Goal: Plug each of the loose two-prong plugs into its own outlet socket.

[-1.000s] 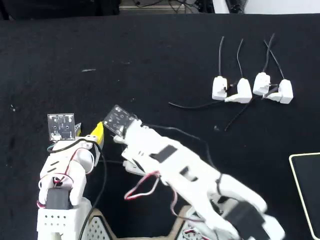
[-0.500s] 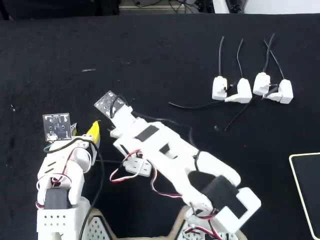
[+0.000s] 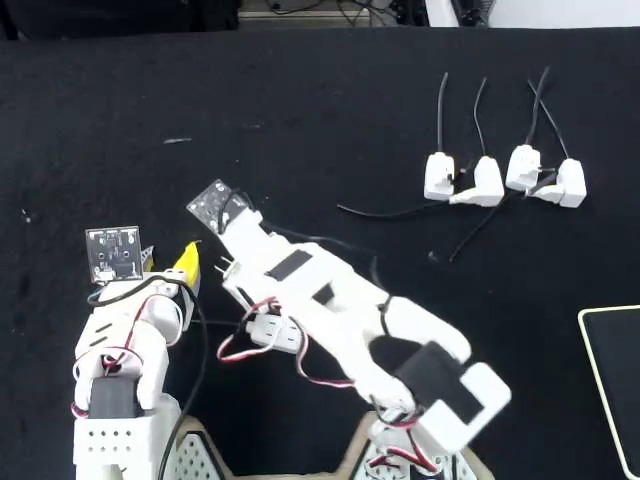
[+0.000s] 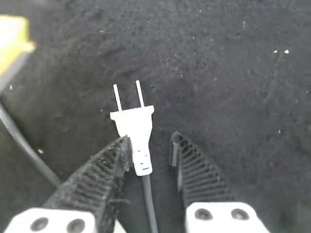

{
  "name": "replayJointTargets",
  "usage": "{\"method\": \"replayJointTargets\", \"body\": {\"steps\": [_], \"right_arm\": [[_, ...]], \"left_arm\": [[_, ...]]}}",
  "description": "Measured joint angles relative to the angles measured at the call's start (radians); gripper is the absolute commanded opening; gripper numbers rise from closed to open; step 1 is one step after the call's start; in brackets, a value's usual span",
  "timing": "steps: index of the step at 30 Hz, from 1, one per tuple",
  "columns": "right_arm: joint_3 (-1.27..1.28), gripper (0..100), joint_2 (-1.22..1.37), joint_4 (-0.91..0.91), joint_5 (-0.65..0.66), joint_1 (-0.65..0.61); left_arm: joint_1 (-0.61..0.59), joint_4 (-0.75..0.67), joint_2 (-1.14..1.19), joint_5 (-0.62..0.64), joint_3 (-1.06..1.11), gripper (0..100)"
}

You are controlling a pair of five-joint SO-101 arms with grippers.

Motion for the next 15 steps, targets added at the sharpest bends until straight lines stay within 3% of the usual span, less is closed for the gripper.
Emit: {"method": "replayJointTargets", "body": {"steps": [7,15], "right_arm": [[-0.140,13.0,0.086,0.120,0.000,0.000],[-0.124,13.0,0.074,0.117,0.012,0.000]], "left_arm": [[0.000,0.000,0.000,0.000,0.000,21],[0.000,0.000,0.000,0.000,0.000,21]]}}
